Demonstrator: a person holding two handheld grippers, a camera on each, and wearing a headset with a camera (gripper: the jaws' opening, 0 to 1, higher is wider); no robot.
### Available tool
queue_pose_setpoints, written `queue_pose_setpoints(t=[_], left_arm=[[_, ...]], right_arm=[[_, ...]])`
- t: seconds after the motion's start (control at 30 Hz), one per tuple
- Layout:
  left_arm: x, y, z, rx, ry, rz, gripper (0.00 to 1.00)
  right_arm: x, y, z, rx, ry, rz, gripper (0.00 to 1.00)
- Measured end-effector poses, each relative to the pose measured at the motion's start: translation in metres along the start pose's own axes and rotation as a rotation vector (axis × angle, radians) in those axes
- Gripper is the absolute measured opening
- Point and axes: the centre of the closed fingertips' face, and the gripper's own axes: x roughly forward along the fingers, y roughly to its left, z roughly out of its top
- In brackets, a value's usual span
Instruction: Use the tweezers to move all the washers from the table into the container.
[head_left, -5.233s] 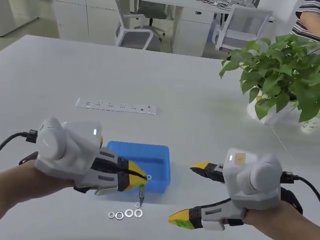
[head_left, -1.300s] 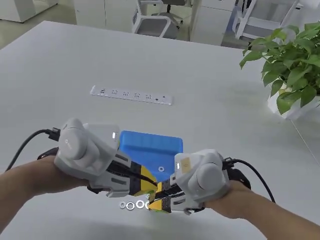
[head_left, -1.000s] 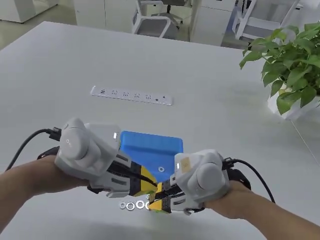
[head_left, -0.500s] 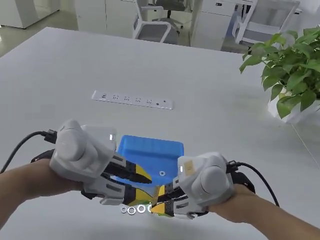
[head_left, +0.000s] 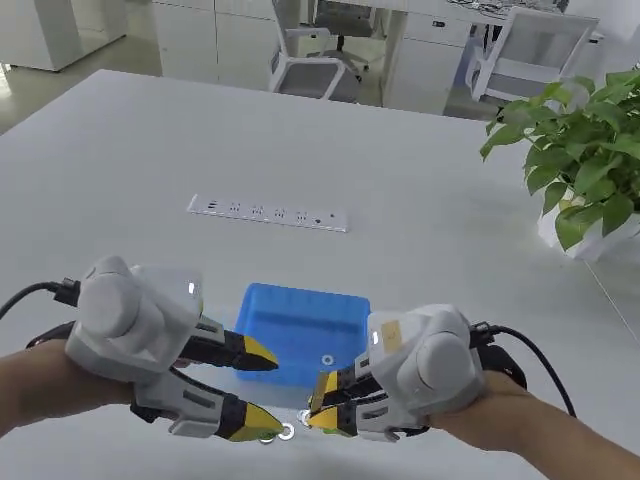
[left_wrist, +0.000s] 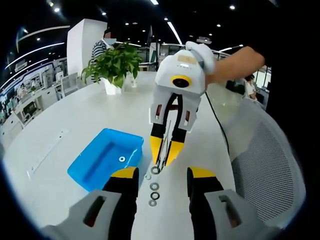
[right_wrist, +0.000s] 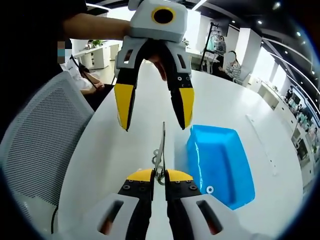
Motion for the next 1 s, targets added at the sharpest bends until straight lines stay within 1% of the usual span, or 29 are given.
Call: queue_pose_setpoints(t=[0.07,0.13,0.2,0.27,0.4,0.47,0.5,0.63,0.73,0.8,0.83,0.9,0.97,1.0], left_arm=[[-0.004,-0.001,-0.001,-0.005,-0.002,0.010,0.48],[-0.007,-0.001,-0.002,-0.022,-0.006,0.016,0.50],[-0.011,0.000,-0.003,-0.048,-0.018,0.028,0.54],[-0.014,0.000,-0.004,-0.058,-0.026,0.045,0.58],[-0.021,-0.001,-0.006,-0.085,-0.039,0.063,0.61],[-0.023,-0.001,-0.007,-0.079,-0.043,0.073,0.63],[-0.024,-0.002,-0.007,-0.086,-0.046,0.077,0.63],[-0.027,0.000,-0.009,-0.109,-0.060,0.092,0.69],[-0.028,0.000,-0.011,-0.116,-0.062,0.099,0.70],[-0.028,0.001,-0.012,-0.124,-0.067,0.108,0.75],[-0.029,0.001,-0.012,-0.124,-0.071,0.116,0.78],[-0.030,0.000,-0.011,-0.114,-0.086,0.122,0.79],[-0.031,-0.001,-0.011,-0.138,-0.089,0.125,0.80],[-0.031,0.000,-0.012,-0.137,-0.089,0.130,0.82]], right_arm=[[-0.003,-0.003,0.003,-0.001,-0.003,-0.004,0.09],[-0.006,-0.005,0.006,0.000,-0.007,-0.007,0.09],[-0.010,-0.009,0.009,0.000,-0.010,-0.013,0.09],[-0.013,-0.013,0.011,0.001,-0.014,-0.022,0.09],[-0.019,-0.020,0.015,0.001,-0.022,-0.034,0.09],[-0.022,-0.023,0.017,0.000,-0.029,-0.040,0.09],[-0.024,-0.026,0.019,-0.002,-0.033,-0.046,0.09],[-0.029,-0.035,0.021,-0.017,-0.029,-0.057,0.09],[-0.032,-0.043,0.021,-0.023,-0.031,-0.066,0.09],[-0.033,-0.048,0.021,-0.025,-0.029,-0.071,0.09],[-0.033,-0.051,0.022,-0.029,-0.032,-0.075,0.09],[-0.033,-0.055,0.022,-0.032,-0.033,-0.076,0.09],[-0.032,-0.058,0.023,-0.036,-0.035,-0.073,0.09],[-0.031,-0.060,0.022,-0.042,-0.032,-0.070,0.09]])
